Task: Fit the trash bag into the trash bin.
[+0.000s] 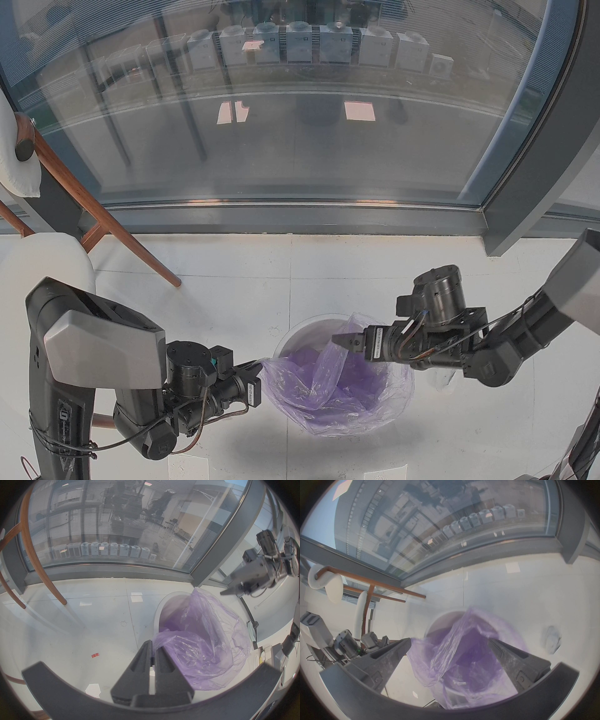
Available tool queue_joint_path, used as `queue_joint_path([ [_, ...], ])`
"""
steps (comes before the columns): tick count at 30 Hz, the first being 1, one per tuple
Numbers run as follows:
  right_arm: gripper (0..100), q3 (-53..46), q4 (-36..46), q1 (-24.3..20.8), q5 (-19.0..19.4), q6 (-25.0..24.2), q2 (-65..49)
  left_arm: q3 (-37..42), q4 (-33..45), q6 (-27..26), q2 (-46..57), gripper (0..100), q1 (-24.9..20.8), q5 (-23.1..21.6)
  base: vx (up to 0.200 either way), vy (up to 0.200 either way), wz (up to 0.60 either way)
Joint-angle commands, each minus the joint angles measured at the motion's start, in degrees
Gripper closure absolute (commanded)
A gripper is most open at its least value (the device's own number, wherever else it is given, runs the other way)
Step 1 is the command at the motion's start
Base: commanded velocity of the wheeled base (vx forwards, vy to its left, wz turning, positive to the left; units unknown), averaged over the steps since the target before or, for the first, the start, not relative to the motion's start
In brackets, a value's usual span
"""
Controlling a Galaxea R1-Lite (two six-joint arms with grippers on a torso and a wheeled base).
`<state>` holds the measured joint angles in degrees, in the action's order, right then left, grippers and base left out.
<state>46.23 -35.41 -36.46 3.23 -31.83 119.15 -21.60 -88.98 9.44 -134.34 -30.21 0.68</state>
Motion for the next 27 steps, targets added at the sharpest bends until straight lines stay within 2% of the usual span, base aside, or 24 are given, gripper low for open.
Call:
queue_joint_path([
  [1,0,2.2,-1.94,-2.3,-1.38,-2.01,7.85,0.07,-0.76,0.67,0.22,100,0.06,0.72,0.0,0.0,0.0],
  [8,0,7.3,-2.47,-2.3,-3.05,-2.27,12.6,0.07,-0.76,0.67,0.22,100,0.06,0.72,0.0,0.0,0.0],
  [9,100,8.44,-2.56,-2.3,-3.23,-2.27,13.21,0.16,-0.76,0.58,0.22,100,-0.03,0.72,0.0,0.0,0.0],
  [14,100,12.04,-1.94,-2.3,-3.67,-2.71,12.33,-0.2,-0.76,0.67,0.13,100,0.15,0.99,0.0,0.0,0.0],
  [20,100,10.2,-2.56,-3.44,-4.02,-7.9,11.81,-0.55,-0.76,0.94,0.13,100,0.68,0.99,0.0,0.0,0.0],
  [27,100,16.09,-7.48,-1.16,-4.46,-7.55,13.65,-3.18,-0.76,1.55,-0.31,100,1.38,1.16,0.0,0.0,0.0],
])
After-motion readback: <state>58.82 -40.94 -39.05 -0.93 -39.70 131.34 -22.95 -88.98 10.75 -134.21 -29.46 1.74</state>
